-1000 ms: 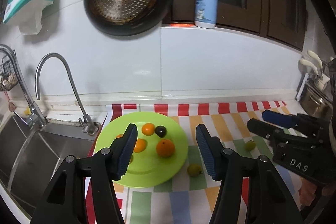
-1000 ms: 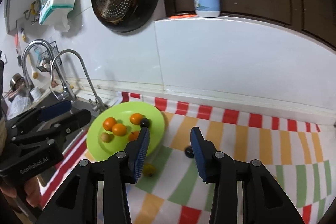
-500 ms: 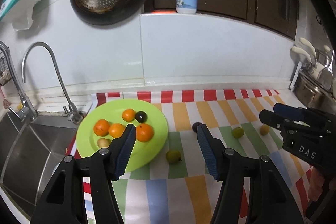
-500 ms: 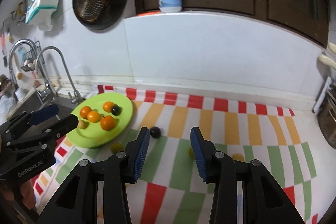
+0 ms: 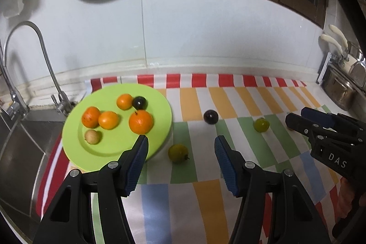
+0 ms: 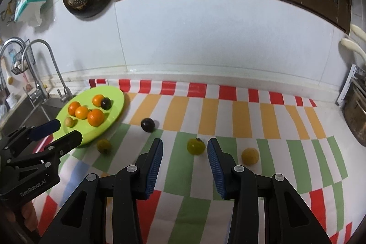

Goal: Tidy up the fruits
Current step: 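Lift both tools off the plate and move them back over the remaining fruits, then grasp a green-yellow tomato with the left tool while the right tool grasps another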

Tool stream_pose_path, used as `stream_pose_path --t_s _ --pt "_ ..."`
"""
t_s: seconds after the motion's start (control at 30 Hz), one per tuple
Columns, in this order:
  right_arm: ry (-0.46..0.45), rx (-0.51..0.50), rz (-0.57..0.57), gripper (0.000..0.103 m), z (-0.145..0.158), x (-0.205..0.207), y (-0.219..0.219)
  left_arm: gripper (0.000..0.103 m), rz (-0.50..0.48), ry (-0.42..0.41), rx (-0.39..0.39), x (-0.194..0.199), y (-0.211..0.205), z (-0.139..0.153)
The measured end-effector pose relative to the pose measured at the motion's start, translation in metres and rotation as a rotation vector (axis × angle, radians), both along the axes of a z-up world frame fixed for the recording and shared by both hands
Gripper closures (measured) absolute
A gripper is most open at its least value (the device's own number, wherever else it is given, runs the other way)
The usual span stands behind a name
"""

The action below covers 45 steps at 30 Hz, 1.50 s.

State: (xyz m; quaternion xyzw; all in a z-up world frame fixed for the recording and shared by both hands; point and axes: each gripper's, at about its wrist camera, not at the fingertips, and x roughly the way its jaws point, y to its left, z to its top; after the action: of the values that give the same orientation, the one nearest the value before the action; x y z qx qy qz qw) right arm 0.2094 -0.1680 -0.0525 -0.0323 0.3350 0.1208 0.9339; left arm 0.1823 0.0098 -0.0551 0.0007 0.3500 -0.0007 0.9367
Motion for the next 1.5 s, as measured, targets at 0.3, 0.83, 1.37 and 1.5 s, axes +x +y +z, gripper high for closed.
stream_pose_path --t_s 0.3,0.83,1.37,1.5 --pt "0.056 0.008 -0.015 0.061 -0.023 0.018 -0.004 0.054 -0.009 0.078 -0.011 0.017 -0.002 -0.028" --pt "0.125 0.029 -0.027 0.061 -0.054 0.047 -0.004 0.063 -0.004 0.149 -0.019 0.041 0.002 -0.055" --pt "0.145 0.024 -0.026 0.062 -0.063 0.066 -0.002 0.074 -0.004 0.166 -0.019 0.051 0.005 -0.06" --pt "0.149 0.017 -0.021 0.068 -0.064 0.066 -0.001 0.074 -0.007 0.161 -0.018 0.05 0.006 -0.059"
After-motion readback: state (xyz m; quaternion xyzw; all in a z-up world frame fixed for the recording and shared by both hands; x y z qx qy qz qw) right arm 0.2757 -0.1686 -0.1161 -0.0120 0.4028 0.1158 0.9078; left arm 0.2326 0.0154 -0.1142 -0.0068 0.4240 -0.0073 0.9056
